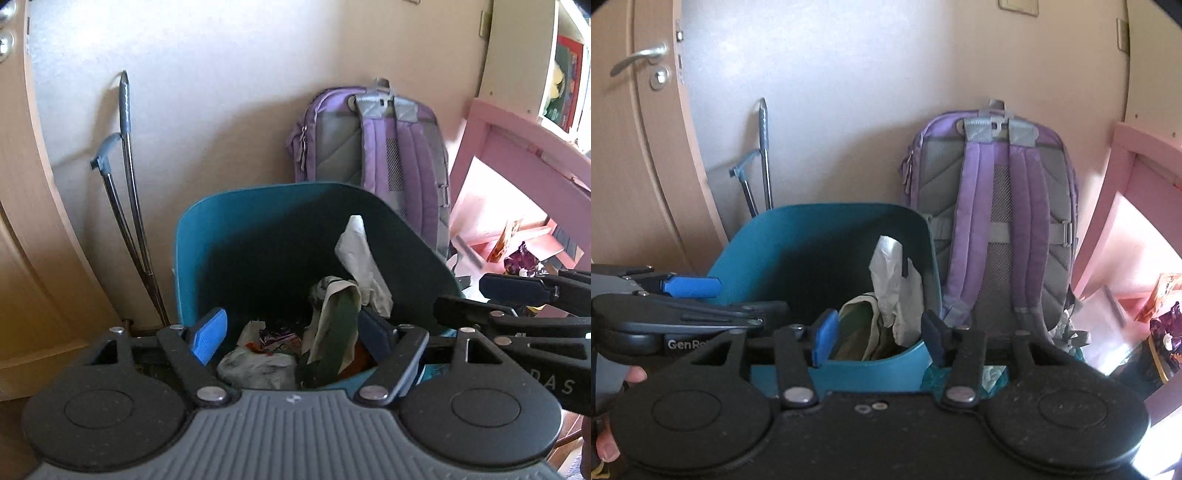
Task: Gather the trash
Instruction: 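Open both tools over the teal bin to drop plastic and tote, then move both open tools down toward the red wrapper and paper packet, then close left tool on red snack wrapper while right grasps striped paper packet, then carry the red wrapper and paper packet up to the teal bin with both tools, then lower both tools into the teal bin and open them to drop items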
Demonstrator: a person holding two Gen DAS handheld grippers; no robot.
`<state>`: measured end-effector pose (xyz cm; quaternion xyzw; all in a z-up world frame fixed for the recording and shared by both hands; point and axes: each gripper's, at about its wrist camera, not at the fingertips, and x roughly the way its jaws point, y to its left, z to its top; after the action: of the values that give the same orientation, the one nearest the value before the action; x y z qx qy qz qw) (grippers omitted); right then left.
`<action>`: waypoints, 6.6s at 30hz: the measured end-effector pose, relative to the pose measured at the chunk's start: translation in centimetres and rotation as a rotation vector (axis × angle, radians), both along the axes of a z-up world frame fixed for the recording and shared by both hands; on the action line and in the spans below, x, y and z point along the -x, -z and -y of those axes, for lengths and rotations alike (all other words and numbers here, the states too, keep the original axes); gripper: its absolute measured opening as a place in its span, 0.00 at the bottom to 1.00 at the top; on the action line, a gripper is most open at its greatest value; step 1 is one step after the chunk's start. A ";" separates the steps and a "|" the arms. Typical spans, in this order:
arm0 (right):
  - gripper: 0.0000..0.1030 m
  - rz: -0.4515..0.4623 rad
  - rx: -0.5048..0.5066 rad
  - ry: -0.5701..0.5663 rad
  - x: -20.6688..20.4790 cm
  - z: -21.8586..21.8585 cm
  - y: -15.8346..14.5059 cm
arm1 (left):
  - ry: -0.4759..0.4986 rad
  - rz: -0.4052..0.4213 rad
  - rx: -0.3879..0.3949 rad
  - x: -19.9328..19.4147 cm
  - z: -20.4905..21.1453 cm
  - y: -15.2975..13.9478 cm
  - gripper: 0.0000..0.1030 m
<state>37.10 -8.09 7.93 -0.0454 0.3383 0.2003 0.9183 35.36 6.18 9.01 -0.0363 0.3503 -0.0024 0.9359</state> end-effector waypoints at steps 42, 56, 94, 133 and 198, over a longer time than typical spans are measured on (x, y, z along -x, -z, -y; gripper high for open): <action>0.63 -0.465 0.065 0.150 11.1 7.8 22.4 | 0.157 -0.271 0.008 17.5 3.2 21.0 0.99; 0.63 -0.875 -0.013 0.538 6.8 12.0 45.1 | 0.014 -0.786 0.112 15.1 3.8 45.4 0.99; 0.30 -1.083 -0.015 0.900 6.8 13.0 65.7 | 0.041 -1.314 0.154 17.8 4.2 69.2 0.25; 0.19 -0.229 -0.030 0.210 12.5 8.0 21.8 | 0.074 -0.409 0.156 17.6 3.0 24.2 0.22; 0.22 0.026 0.168 -0.108 -5.9 -5.1 6.1 | 0.069 -0.178 0.072 -9.3 -1.9 5.6 0.24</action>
<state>42.96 -2.96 1.83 -0.1431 0.3390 0.2197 0.9035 44.63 8.08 3.40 -0.0581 0.4329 -0.0440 0.8985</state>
